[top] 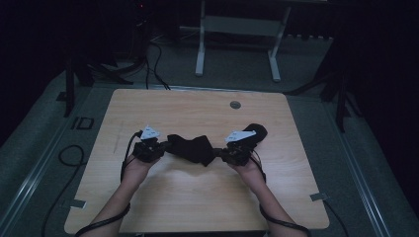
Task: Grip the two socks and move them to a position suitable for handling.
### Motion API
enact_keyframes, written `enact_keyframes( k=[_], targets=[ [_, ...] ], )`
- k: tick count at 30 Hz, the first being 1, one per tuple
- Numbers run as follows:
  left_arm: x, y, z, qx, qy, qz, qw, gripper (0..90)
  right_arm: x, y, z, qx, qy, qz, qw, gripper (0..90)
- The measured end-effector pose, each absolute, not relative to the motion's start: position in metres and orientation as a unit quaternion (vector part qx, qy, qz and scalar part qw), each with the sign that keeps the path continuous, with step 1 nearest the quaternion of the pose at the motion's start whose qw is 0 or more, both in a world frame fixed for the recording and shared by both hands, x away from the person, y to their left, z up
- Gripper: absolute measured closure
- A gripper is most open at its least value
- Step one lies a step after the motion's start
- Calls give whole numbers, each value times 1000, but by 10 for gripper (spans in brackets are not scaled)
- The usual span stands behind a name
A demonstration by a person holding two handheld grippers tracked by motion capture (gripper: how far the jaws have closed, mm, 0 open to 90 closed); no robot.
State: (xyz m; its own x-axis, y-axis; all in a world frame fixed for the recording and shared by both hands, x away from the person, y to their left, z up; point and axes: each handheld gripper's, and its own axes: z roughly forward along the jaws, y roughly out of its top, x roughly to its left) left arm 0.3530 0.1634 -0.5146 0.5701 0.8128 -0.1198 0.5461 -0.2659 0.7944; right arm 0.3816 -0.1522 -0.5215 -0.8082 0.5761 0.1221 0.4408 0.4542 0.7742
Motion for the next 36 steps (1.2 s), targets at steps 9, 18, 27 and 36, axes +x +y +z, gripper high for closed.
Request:
enact_keyframes(
  k=[9,18,27,36],
  targets=[
    [331,129,-502,779,399,133,465,838,348,-199,-483,295,839,440,125,867],
    [299,144,-544,797,419,106,423,837,337,-191,-523,292,869,394,66,857],
    [286,168,-558,797,440,111,400,836,333,-175,-533,280,875,391,61,589],
    [287,170,-563,793,447,109,398,836,362,-183,-541,351,857,368,83,475]
  ],
)
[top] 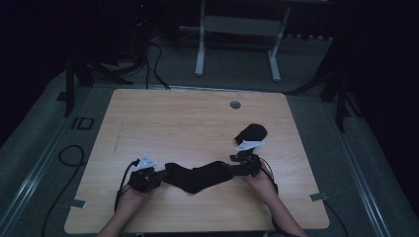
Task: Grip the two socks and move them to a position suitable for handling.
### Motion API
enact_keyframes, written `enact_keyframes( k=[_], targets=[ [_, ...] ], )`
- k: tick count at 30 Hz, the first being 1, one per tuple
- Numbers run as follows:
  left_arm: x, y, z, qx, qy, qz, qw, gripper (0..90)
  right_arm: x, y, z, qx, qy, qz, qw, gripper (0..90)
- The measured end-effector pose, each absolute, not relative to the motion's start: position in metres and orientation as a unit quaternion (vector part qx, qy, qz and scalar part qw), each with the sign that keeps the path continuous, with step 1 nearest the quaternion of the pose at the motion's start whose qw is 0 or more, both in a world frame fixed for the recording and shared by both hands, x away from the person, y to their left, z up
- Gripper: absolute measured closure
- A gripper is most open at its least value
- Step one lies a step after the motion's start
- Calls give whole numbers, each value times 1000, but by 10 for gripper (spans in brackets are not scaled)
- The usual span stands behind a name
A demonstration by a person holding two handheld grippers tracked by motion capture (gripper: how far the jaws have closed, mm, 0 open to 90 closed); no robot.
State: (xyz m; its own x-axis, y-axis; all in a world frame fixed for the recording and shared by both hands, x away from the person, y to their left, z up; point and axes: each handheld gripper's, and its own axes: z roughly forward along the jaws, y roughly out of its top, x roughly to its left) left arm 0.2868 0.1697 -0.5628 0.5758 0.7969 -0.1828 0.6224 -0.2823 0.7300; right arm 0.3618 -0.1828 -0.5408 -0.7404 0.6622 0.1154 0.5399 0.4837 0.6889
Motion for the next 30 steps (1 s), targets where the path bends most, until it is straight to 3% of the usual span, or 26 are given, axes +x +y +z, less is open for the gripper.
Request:
enact_keyframes(
  k=[5,18,30],
  targets=[
    [286,166,-565,792,448,106,402,835,360,-187,-548,355,862,355,72,861],
    [261,144,-555,787,437,92,426,835,312,-247,-524,369,842,390,48,874],
    [231,115,-570,801,429,61,413,830,292,-276,-543,392,837,380,39,870]
  ],
)
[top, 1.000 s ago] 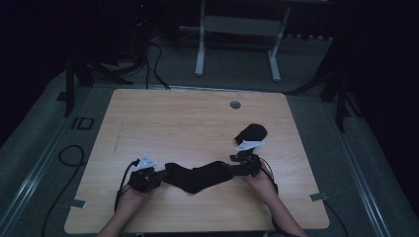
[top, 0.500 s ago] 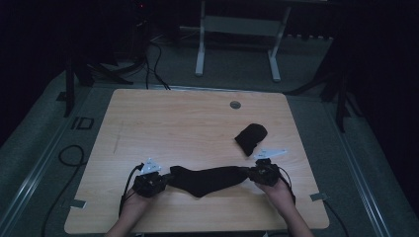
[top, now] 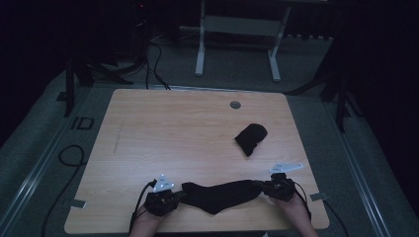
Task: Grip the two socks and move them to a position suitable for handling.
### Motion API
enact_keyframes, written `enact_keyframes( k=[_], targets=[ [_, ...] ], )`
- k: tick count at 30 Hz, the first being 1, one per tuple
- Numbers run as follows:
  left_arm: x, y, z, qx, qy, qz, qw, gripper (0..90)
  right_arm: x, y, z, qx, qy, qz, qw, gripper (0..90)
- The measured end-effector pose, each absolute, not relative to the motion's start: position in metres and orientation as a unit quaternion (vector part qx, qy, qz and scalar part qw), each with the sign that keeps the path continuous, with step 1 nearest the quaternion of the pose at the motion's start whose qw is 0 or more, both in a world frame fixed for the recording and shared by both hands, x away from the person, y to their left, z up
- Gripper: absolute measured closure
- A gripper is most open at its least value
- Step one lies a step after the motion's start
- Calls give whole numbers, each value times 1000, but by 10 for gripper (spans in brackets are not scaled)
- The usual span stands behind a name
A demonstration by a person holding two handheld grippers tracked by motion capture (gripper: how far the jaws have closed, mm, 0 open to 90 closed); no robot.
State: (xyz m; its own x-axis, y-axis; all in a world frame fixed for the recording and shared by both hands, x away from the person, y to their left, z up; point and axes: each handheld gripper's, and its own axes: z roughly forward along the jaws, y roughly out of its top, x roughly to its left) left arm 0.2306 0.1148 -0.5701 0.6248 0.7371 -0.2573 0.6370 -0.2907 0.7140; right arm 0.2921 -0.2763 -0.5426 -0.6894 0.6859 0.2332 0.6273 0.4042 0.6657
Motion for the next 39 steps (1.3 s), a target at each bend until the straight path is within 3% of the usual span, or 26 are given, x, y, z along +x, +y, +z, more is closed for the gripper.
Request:
enact_keyframes(
  k=[6,8,12,14,21,28,39],
  targets=[
    [232,116,-571,800,431,53,414,758,291,-277,-551,394,842,366,38,842],
    [231,119,-568,798,431,65,417,703,292,-278,-549,393,842,367,41,694],
    [232,128,-563,791,436,74,423,629,292,-283,-538,388,842,372,50,593],
    [234,132,-562,789,443,81,418,583,293,-287,-534,389,840,373,65,581],
    [236,134,-558,784,427,83,442,566,312,-291,-521,395,832,379,96,582],
    [245,128,-550,786,408,86,456,565,357,-282,-512,395,823,386,131,534],
    [257,118,-550,784,400,77,468,564,426,-263,-516,427,812,371,145,486]
  ],
)
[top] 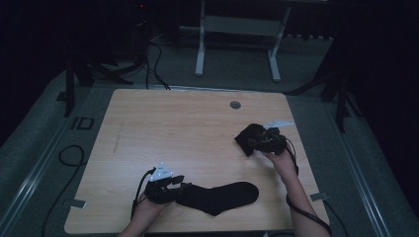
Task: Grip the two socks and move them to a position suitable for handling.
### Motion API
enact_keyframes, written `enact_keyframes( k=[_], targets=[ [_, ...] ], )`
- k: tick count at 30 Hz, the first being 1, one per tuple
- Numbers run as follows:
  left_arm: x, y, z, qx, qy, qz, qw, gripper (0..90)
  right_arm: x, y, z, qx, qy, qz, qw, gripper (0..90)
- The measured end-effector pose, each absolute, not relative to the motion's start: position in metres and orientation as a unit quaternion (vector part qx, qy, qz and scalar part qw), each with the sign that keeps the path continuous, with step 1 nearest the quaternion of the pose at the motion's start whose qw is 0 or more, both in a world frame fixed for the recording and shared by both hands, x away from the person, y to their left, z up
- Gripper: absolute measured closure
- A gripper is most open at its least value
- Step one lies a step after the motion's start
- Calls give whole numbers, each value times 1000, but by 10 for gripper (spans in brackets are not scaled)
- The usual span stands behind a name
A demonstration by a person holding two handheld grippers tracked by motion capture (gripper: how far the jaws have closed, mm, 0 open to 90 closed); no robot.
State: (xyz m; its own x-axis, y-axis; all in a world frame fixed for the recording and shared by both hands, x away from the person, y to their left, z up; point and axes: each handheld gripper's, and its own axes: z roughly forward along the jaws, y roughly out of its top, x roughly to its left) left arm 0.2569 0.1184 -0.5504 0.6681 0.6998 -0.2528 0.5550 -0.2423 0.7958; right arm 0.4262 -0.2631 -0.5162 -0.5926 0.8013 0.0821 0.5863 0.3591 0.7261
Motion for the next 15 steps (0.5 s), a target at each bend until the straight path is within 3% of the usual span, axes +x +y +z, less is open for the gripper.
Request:
enact_keyframes(
  k=[6,9,12,13,15],
  targets=[
    [259,116,-551,786,392,73,472,564,447,-251,-536,428,829,333,139,450],
    [260,117,-550,785,393,75,473,564,450,-245,-544,424,838,317,134,501],
    [260,117,-550,784,394,76,474,564,445,-242,-544,419,839,319,134,669],
    [260,118,-549,784,394,78,474,564,443,-240,-544,420,839,320,130,765],
    [260,118,-549,783,395,77,475,564,438,-236,-542,414,844,314,132,800]
  ],
)
